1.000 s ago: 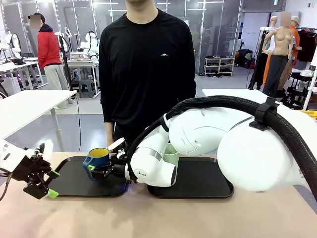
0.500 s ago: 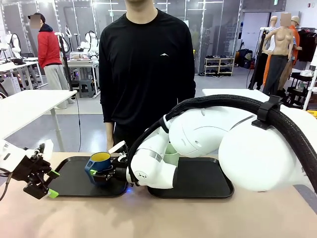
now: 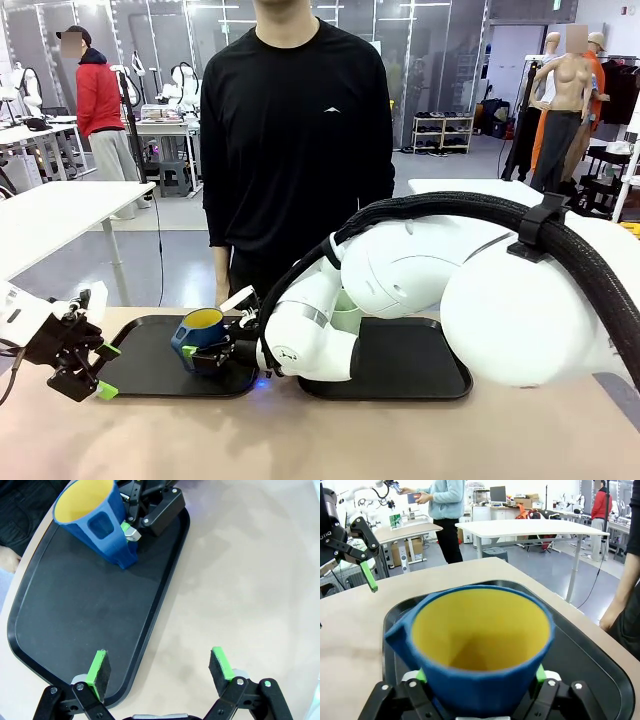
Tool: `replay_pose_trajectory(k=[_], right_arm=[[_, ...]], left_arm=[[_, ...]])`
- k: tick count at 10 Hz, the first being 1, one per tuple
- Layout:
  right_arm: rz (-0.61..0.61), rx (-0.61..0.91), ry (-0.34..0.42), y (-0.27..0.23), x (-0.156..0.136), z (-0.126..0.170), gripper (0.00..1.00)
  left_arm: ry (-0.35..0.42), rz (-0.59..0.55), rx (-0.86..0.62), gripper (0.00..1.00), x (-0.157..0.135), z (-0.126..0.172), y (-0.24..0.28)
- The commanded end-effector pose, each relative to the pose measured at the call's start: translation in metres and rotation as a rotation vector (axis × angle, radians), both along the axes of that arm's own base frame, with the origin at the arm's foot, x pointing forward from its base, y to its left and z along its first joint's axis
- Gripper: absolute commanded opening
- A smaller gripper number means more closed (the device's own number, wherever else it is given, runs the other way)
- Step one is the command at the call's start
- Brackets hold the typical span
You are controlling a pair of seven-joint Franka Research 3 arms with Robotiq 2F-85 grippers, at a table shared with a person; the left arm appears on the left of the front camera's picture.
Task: Sort and store the cups by type.
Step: Pick up the Handle plastic cup and place it into the empty Flat Tray.
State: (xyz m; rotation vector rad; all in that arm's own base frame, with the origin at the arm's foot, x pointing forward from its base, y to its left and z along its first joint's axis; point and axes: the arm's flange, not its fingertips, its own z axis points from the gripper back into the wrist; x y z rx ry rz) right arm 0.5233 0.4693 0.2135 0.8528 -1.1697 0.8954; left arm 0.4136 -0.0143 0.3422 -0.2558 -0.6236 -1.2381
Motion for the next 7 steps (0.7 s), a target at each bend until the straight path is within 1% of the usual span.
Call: replay_pose_trajectory(k=[1, 5, 7], right_arm=[[-0.021, -0.052, -0.049, -0.005, -0.017, -0.001, 1.0], [-0.034, -0.064, -0.049, -0.014, -0.025, 0.005, 1.0], [-0.034, -0.067, -0.036, -0.017, -0.029, 0.008, 1.0]], left_arm=[[-0.008, 0.006, 0.003, 1.0, 0.0, -0.002, 0.0], [-0.008, 0.006, 0.003, 1.0, 0.0, -0.002, 0.0], [-0.008, 0.006, 0.003, 1.0, 0.0, -0.002, 0.0]])
